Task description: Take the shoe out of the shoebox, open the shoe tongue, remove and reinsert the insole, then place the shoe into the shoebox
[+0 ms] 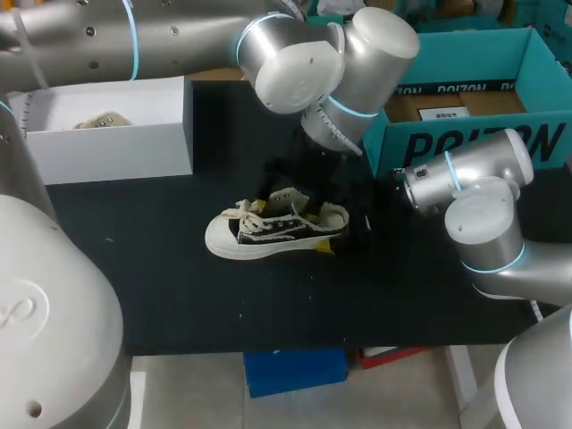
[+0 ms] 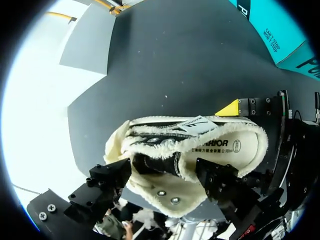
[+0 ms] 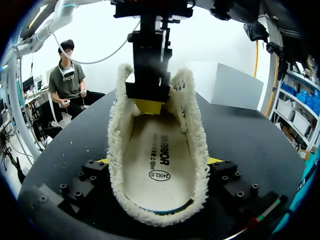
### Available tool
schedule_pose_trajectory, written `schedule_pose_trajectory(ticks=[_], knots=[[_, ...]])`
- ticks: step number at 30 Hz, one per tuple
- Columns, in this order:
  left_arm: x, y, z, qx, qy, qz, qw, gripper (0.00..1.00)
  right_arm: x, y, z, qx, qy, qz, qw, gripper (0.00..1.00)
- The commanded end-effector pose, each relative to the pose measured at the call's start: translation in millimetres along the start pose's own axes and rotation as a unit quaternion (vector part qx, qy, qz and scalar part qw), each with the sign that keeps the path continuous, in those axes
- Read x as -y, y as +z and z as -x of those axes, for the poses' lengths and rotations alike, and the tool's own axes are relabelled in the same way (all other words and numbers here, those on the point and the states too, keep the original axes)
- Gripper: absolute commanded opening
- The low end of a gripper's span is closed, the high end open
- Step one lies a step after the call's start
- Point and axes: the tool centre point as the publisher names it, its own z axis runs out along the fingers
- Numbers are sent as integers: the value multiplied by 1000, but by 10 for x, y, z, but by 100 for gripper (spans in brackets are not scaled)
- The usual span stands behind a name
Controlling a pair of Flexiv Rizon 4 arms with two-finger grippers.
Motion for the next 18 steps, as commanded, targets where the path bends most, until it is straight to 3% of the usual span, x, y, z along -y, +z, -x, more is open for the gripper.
schedule_pose_trajectory(ticks=[1,5,6,8,18], knots=[[40,21,-48,-5,-4,7,1000,55,18,35,4,1,0,-1,1000,0],[55,8,-68,-4,-5,6,1000,40,18,35,4,1,0,-1,1000,0],[56,5,-72,-3,-5,4,1000,24,18,35,4,1,0,-1,1000,0],[59,2,-76,-2,-6,4,1000,0,18,35,4,1,0,-1,1000,0],[70,-46,-20,-2,-10,-1,1000,0,18,35,4,1,0,-1,1000,0]])
